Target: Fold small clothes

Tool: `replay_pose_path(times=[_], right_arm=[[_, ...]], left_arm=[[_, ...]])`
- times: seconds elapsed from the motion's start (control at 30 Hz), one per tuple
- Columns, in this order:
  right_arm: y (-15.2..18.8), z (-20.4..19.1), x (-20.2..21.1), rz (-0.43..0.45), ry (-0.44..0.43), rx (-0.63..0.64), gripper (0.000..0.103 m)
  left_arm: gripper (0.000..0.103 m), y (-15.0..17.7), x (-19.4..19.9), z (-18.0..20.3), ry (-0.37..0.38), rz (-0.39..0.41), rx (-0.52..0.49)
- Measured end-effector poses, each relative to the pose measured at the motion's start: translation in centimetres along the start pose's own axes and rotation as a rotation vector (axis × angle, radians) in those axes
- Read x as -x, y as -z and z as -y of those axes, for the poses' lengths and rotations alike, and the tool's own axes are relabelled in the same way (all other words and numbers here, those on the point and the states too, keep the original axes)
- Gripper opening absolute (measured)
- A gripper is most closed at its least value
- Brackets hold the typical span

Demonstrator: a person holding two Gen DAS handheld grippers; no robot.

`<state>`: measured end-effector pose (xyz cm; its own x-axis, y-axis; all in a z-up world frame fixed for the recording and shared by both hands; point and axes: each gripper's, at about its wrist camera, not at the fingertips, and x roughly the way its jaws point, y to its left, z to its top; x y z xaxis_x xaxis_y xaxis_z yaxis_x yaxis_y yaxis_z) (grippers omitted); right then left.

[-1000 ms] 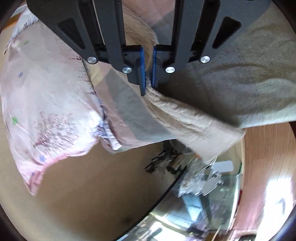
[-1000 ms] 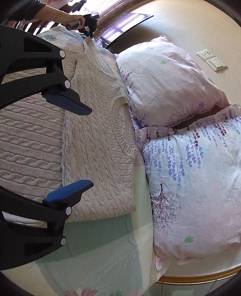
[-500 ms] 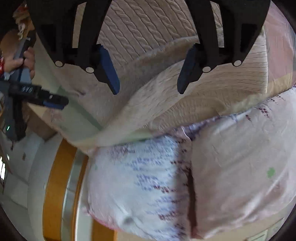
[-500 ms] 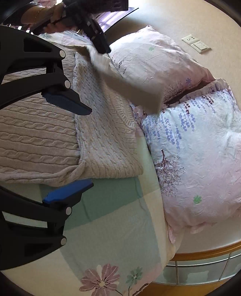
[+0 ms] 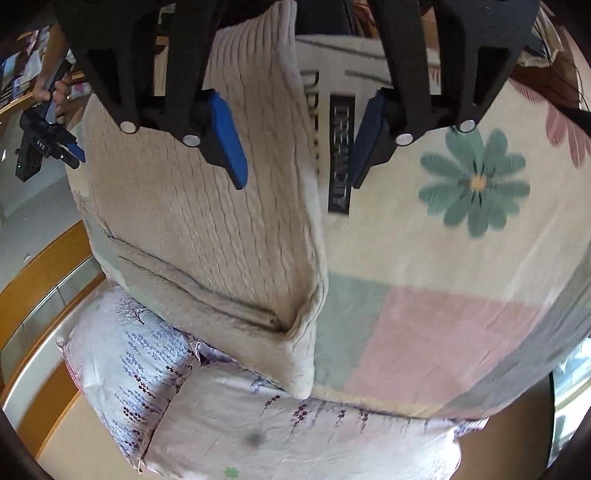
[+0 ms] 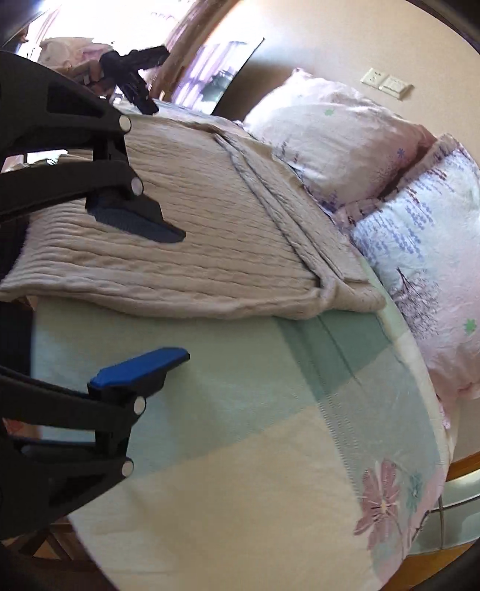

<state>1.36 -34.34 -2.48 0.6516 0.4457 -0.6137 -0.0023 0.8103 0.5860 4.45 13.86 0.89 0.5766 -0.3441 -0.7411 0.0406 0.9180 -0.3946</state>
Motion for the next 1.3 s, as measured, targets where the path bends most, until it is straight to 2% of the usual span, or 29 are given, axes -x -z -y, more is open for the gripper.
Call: replay_pose_path(times=[0.07,0.1,0.17,0.2,0.23,0.37,0.47,0.6,0.73,0.8,0.87,0.97,1.0,1.03,1.07,1.1,1.13,1.17,1.2,1.23,1.3], right_arm=[[1.5,0.3,-0.1,-0.055,-0.1,-0.038,0.041],[2.3,0.3,-0.2,-0.069,-0.139,-0.053,0.036],[4.0,0.3,-0.5,-0.118,-0.219,-0.07,0.026],[4.7,0.2,-0.7,-0.141,-0.255,-0.081,0.017],[5.4,0.1,-1.1,-0.167,-0.297,-0.093,0.014],[6.3,-0.7,-1.5,-0.179,-0.33,-0.078,0.009],[5.0,-1.2,-1.0,-0.134,-0.384,-0.066,0.009],[0.7,-3.1,0.1,-0.015,-0.409,0.006,0.008],[-6.5,-5.0,-0.1,0.166,-0.455,0.049,0.008],[-9.7,-5.5,-1.9,0.23,-0.452,0.035,0.008],[-13.1,-5.4,-4.8,0.273,-0.444,-0.017,0.008],[-17.5,-4.6,-9.5,0.32,-0.389,-0.113,0.008],[-19.0,-4.2,-11.8,0.319,-0.331,-0.145,0.009],[-20.0,-4.0,-13.9,0.294,-0.263,-0.159,0.01],[-20.7,-3.8,-16.0,0.243,-0.177,-0.168,0.016],[-21.2,-3.5,-17.6,0.181,-0.111,-0.171,0.026],[-21.3,-3.0,-18.5,0.121,-0.083,-0.181,0.033],[-21.0,-2.5,-18.3,0.115,-0.116,-0.176,0.054],[-20.7,-2.1,-17.7,0.136,-0.129,-0.164,0.077],[-20.3,-1.8,-16.3,0.186,-0.121,-0.13,0.084],[-19.7,-1.4,-14.4,0.248,-0.091,-0.066,0.085]], left_arm=[[0.043,1.8,1.1,0.0,0.026,0.029,0.005],[0.036,2.7,1.4,0.2,0.062,0.025,0.02],[0.03,4.4,1.8,0.4,0.124,0.005,0.048],[0.029,5.3,2.3,0.7,0.12,0.022,0.041],[0.027,5.9,2.6,0.9,0.117,0.026,0.034],[0.024,7.8,2.8,0.9,0.181,0.003,0.082],[0.01,7.2,2.1,1.3,0.205,0.005,0.087],[0.008,2.1,2.4,2.5,0.257,0.077,0.031],[0.007,-7.7,1.5,3.3,0.241,0.206,-0.008],[0.007,-13.4,-0.2,3.9,0.198,0.272,-0.012],[0.007,-17.8,-2.7,4.5,0.158,0.302,-0.006],[0.007,-23.2,-8.1,4.6,0.094,0.285,0.028],[0.009,-24.3,-10.2,4.4,0.073,0.253,0.041],[0.013,-25.4,-12.6,4.0,0.036,0.197,0.053],[0.014,-25.8,-14.1,3.7,-0.003,0.156,0.061],[0.033,-25.9,-14.8,3.2,-0.034,0.128,0.073],[0.048,-25.7,-14.7,2.5,-0.04,0.121,0.088],[0.072,-25.2,-13.6,1.6,-0.018,0.146,0.102],[0.08,-24.6,-12.3,0.8,0.012,0.179,0.106],[0.08,-23.9,-11.1,0.0,0.054,0.191,0.102],[0.08,-22.7,-10.0,-1.3,0.093,0.158,0.106]])
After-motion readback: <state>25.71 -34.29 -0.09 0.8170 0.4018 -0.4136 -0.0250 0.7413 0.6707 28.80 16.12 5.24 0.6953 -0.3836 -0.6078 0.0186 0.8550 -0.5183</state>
